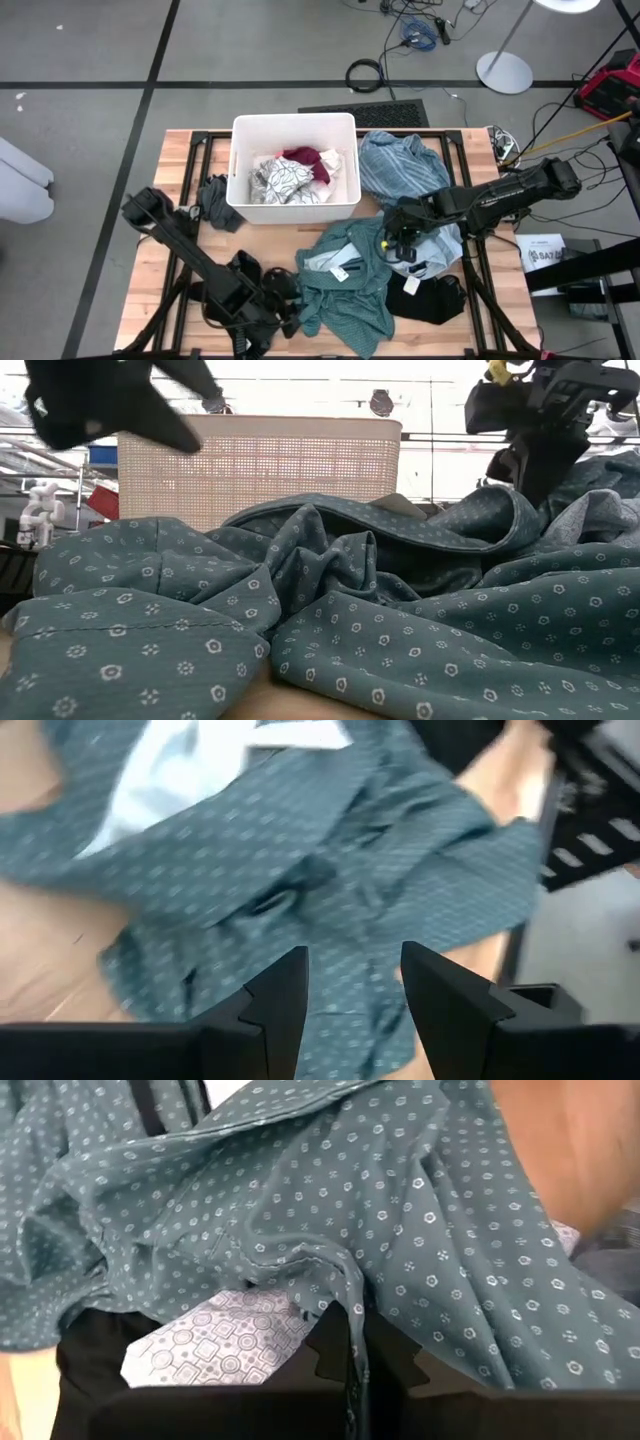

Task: Sort clothes
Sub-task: Fold the green polo shirt

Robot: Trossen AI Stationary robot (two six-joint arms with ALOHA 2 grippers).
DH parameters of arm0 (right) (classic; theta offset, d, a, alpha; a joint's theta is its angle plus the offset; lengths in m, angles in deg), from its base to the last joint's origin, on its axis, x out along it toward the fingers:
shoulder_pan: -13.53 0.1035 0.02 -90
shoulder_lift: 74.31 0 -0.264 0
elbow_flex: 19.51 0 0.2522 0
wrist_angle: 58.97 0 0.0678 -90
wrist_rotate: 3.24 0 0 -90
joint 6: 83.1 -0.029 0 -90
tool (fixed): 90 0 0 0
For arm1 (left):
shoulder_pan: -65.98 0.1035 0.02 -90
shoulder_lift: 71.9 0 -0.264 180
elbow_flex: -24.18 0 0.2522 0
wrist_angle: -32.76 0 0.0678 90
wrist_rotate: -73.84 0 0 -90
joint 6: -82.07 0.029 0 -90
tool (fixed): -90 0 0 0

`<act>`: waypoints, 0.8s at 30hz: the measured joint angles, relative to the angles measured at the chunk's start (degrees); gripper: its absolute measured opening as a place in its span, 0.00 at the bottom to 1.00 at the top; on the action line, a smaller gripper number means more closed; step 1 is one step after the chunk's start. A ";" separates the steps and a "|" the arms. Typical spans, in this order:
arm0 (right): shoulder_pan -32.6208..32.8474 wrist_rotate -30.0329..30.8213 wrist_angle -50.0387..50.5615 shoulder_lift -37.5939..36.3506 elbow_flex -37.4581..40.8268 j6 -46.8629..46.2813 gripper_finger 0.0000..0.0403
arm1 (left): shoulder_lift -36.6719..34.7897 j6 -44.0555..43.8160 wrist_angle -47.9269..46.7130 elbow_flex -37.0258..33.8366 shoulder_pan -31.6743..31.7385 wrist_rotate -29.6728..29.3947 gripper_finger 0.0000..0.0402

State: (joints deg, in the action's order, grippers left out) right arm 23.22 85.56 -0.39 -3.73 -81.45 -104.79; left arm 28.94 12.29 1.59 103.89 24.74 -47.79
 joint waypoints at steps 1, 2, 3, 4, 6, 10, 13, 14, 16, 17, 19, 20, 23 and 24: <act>0.00 -0.45 0.00 0.00 0.00 0.36 0.00 | 0.28 -0.93 -0.85 0.00 0.01 0.00 0.43; 0.00 -0.44 0.00 0.00 0.00 0.60 0.00 | 0.51 -1.51 -1.54 0.00 0.02 0.02 0.43; 0.00 -0.51 0.00 0.00 0.00 0.80 0.00 | 0.81 -1.79 -2.08 0.00 0.19 -0.05 0.43; 0.00 -0.60 0.00 0.00 0.00 1.08 0.00 | 1.14 -1.99 -2.72 0.00 0.32 -0.07 0.43; 0.00 -0.67 0.00 0.00 0.00 1.41 0.00 | 2.14 -3.04 -3.96 0.00 0.75 -0.18 0.43; 0.00 -0.72 0.01 0.00 0.00 2.56 0.00 | 4.62 -4.55 -3.63 -0.02 2.90 -0.41 0.43; 0.00 -1.82 0.07 0.02 0.00 2.89 0.00 | 6.11 -4.21 -1.12 -0.02 4.62 -0.34 0.43; 0.00 -1.88 0.10 0.02 0.00 2.89 0.00 | 6.44 -3.99 -0.59 -0.02 5.07 -0.24 0.43; 0.02 -1.98 0.54 0.02 0.00 2.89 0.00 | 6.76 -4.00 -0.19 -0.02 5.95 2.02 0.42; 0.02 -1.97 0.79 0.02 0.00 2.89 0.00 | 6.79 -3.80 -0.06 -0.02 6.26 3.92 0.41; 0.02 -1.98 1.25 0.02 0.00 2.89 0.00 | 6.79 -3.15 -0.45 -0.02 6.68 7.15 0.36; 0.02 -1.98 1.22 0.02 0.00 2.89 0.00 | 6.79 -3.08 -1.08 -0.02 6.77 8.18 0.32; 0.02 -1.96 1.18 0.02 0.00 2.77 0.00 | 6.79 -3.07 -2.67 -0.02 6.61 9.67 0.12; 0.02 -1.96 1.06 0.02 0.00 2.72 0.00 | 6.79 -3.19 -2.69 -0.02 6.59 10.01 0.06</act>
State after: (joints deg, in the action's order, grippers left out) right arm 23.24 83.60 0.67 -3.70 -81.45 -102.08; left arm 35.73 9.10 -1.10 103.87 31.33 -37.78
